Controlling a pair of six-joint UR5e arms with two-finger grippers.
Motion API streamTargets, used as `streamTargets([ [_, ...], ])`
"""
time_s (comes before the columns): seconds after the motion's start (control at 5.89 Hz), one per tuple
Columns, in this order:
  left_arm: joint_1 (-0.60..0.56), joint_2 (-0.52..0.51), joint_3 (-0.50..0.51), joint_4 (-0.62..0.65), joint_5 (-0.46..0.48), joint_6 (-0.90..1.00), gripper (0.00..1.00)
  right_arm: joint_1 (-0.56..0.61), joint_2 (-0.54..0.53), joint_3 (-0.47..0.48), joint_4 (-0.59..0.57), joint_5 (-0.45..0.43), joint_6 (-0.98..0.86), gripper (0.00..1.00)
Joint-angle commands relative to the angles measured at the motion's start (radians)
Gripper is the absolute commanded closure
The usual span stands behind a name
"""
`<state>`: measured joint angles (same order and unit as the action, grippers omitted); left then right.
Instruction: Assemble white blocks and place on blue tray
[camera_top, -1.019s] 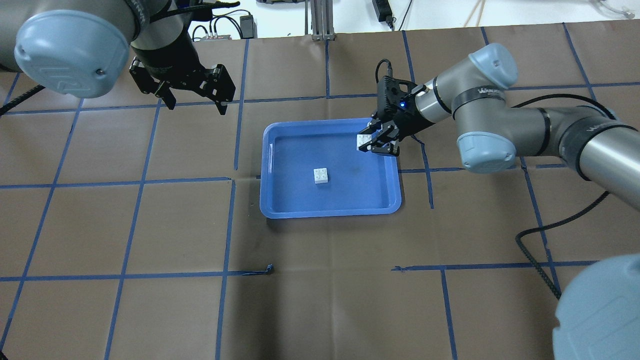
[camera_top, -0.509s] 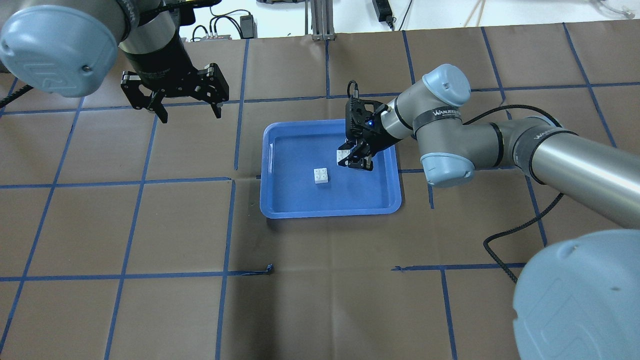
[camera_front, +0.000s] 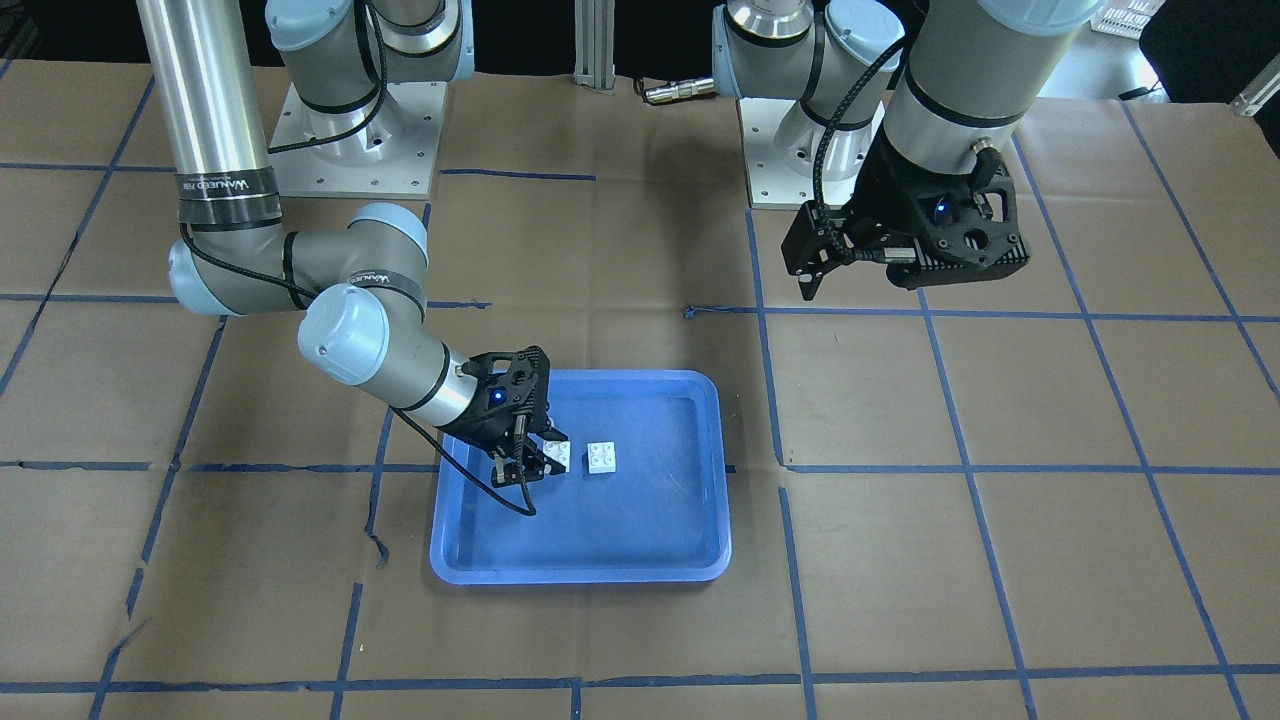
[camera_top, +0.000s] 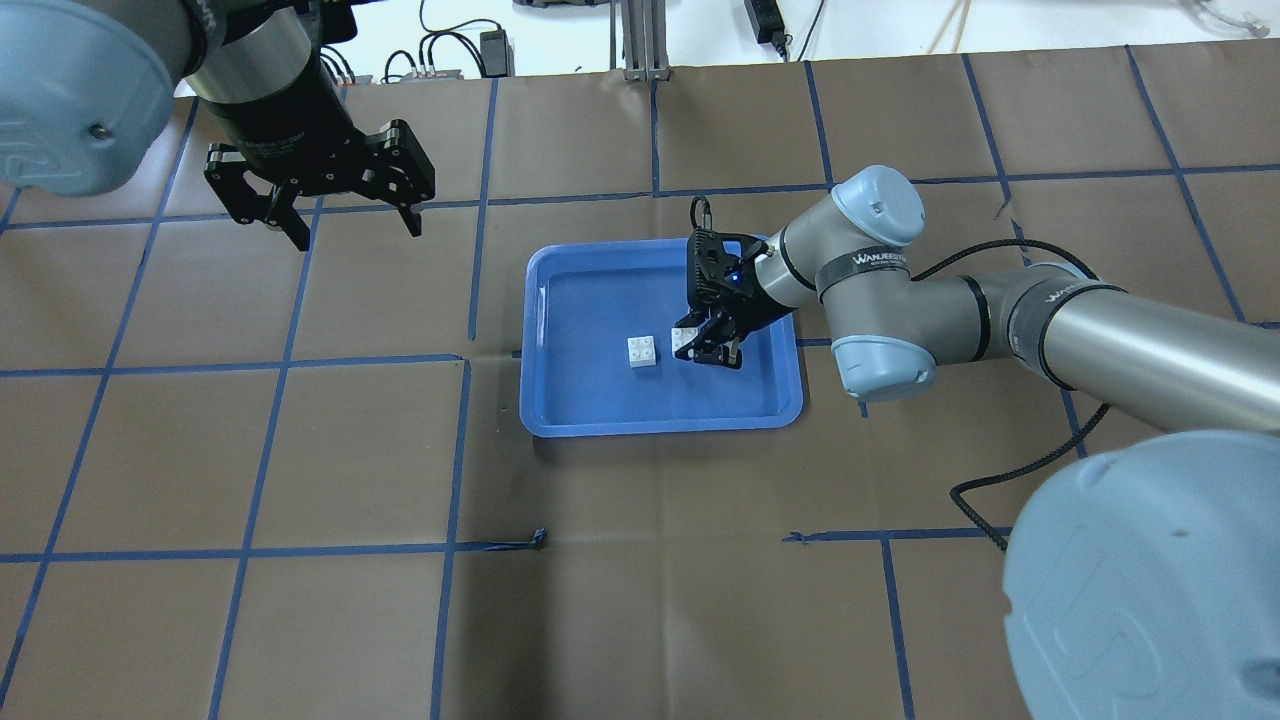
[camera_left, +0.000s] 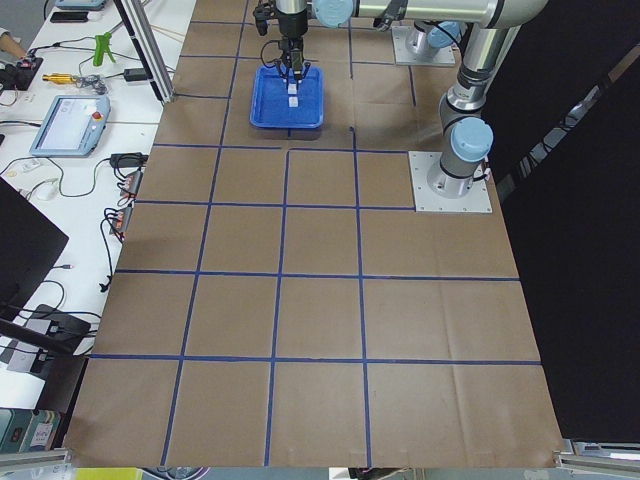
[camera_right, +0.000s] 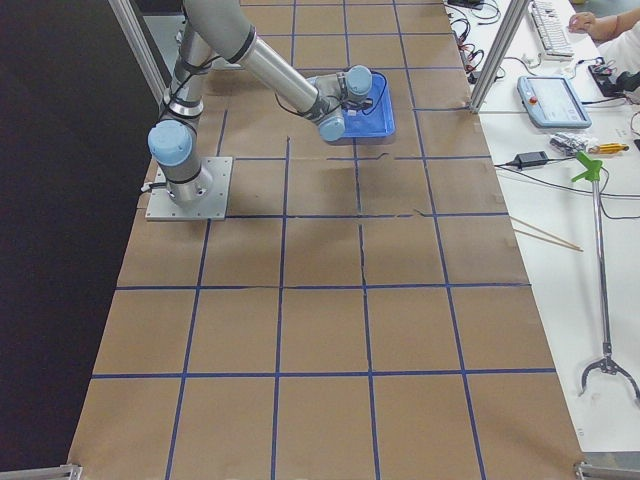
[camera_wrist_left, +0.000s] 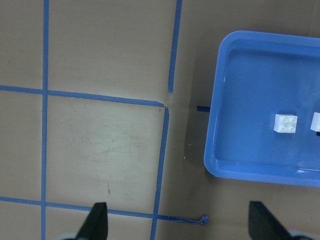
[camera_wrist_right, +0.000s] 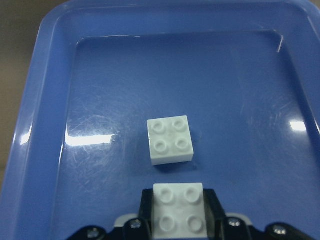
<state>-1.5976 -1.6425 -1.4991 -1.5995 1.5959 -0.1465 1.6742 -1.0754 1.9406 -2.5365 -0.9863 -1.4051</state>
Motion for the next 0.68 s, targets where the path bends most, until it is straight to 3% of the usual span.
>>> streamTargets([
  [0.0,0.005,0.003,-0.007,-0.002,0.001,0.002,0.01,0.022,0.012,0.005,-0.03,0.003,0.012,0.6],
  [0.51,0.007,-0.014,-0.007,0.012,0.002,0.012,0.01,0.022,0.014,0.005,-0.045,0.006,0.015,0.6],
])
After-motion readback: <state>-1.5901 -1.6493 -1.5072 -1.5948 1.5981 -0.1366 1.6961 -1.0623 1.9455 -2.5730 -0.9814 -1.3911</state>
